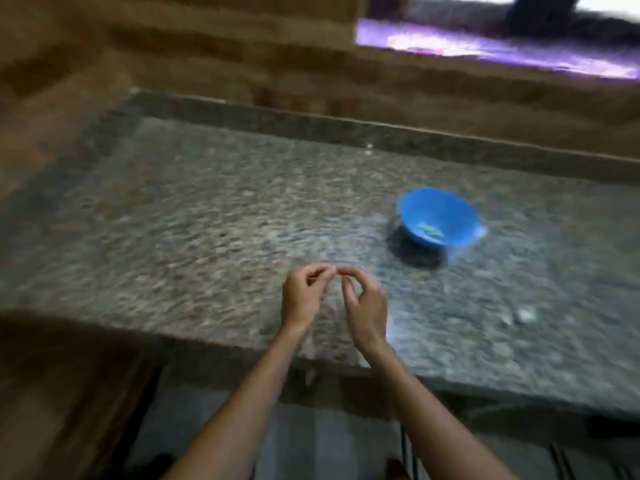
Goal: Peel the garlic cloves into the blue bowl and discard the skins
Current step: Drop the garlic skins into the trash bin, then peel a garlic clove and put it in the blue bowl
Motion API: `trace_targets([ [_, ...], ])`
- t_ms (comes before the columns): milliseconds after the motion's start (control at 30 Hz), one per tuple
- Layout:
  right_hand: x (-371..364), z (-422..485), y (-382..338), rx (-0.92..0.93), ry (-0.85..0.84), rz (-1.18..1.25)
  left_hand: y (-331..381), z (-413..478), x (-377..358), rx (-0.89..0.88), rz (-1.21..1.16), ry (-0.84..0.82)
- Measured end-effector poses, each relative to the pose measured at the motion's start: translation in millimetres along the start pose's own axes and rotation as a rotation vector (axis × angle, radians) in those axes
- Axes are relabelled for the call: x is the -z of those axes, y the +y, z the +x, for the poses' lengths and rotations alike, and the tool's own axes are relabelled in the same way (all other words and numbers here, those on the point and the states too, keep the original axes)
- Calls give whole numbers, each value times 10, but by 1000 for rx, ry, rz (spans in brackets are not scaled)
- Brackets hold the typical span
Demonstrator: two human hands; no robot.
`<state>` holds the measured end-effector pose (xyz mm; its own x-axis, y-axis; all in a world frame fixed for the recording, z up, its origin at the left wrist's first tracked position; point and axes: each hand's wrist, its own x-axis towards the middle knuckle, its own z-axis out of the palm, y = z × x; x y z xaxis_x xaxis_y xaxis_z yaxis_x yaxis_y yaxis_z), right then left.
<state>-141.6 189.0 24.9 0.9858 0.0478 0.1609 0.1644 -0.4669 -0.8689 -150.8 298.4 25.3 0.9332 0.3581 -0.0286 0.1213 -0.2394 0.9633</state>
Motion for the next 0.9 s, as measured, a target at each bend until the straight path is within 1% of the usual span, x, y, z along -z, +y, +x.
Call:
trace_targets([
  [33, 339, 37, 167, 8, 82, -60, 102, 8, -381, 4, 2, -97],
  [67, 652, 76, 345, 8, 164, -108, 146, 30, -718, 2, 27, -146],
  [133, 1267, 112, 715, -31, 320, -191, 250, 29, -1281, -3, 122, -167],
  [200, 1791, 113, 1098, -141, 387, -238, 326, 21, -1717, -16, 225, -171],
  [233, 1997, 113, 1271, -213, 370, -251, 354, 20, -1892, -17, 270, -181],
  [300, 2297, 151, 1585, -312, 262, -298, 380, 32, -2194, -37, 387, -184],
  [400, 2559, 245, 1872, -337, 62, -337, 346, 56, -2483, -137, 644, -231],
  [467, 2640, 273, 1931, -328, -9, -324, 334, 81, -2553, -157, 757, -220],
  [567, 2672, 291, 1966, -290, -51, -328, 353, 109, -2557, -153, 781, -174],
  [733, 2689, 386, 2024, -276, -107, -359, 278, 218, -2528, 11, 676, -92],
  [833, 2666, 404, 2016, -266, -94, -365, 243, 165, -2467, 2, 716, -26],
  [900, 2645, 443, 2020, -250, -74, -347, 278, 126, -2437, -65, 738, -74],
])
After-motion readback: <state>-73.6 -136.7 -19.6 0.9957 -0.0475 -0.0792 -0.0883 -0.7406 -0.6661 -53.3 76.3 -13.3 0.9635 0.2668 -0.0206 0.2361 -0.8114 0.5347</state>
